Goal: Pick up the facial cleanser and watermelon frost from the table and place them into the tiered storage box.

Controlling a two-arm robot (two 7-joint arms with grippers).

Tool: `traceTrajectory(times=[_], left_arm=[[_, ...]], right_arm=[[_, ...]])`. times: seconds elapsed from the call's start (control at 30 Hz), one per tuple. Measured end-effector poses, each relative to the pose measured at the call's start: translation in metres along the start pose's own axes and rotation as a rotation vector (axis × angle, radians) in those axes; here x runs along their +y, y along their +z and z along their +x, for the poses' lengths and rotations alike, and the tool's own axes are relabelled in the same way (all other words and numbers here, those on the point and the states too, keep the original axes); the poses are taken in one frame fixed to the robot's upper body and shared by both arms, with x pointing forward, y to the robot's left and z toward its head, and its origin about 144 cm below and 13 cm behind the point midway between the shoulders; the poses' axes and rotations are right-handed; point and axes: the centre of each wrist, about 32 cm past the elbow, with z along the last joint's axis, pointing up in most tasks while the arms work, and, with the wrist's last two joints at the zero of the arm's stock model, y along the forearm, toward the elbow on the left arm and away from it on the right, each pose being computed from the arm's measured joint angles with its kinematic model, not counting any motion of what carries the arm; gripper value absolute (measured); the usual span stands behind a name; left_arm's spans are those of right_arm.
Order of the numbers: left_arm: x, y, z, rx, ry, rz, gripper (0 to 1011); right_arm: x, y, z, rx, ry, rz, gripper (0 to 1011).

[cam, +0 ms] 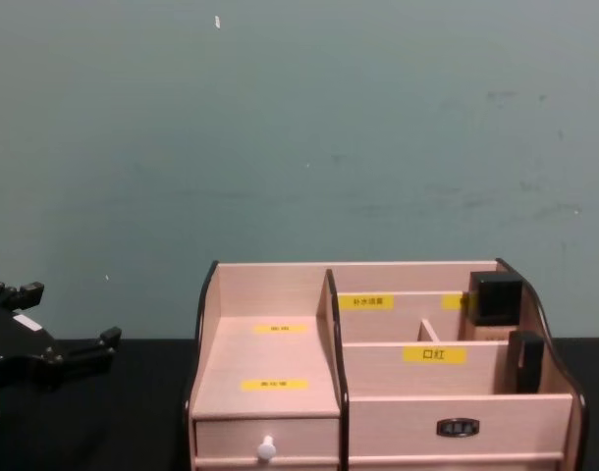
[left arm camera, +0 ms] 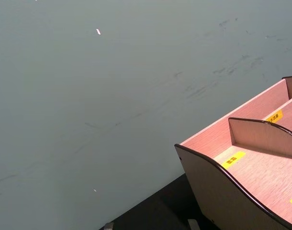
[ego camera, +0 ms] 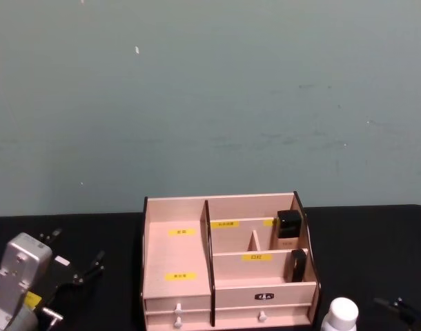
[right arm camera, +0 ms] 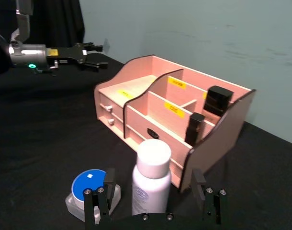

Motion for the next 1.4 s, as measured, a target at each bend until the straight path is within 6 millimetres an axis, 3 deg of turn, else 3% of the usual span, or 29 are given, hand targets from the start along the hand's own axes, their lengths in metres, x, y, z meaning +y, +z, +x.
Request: traceTrajectory(times=[0.53, 1.4], left_arm=[[0.000, 0.000, 0.000, 0.000, 0.000, 0.000, 1001], [0.000, 0.000, 0.000, 0.000, 0.000, 0.000, 1001]], right_arm=[[0.026, -0.007, 0.012, 0.022, 0.065, -0.031, 1002], [0.053, -0.019, 0.027, 0.040, 0.078, -0.076, 1002]])
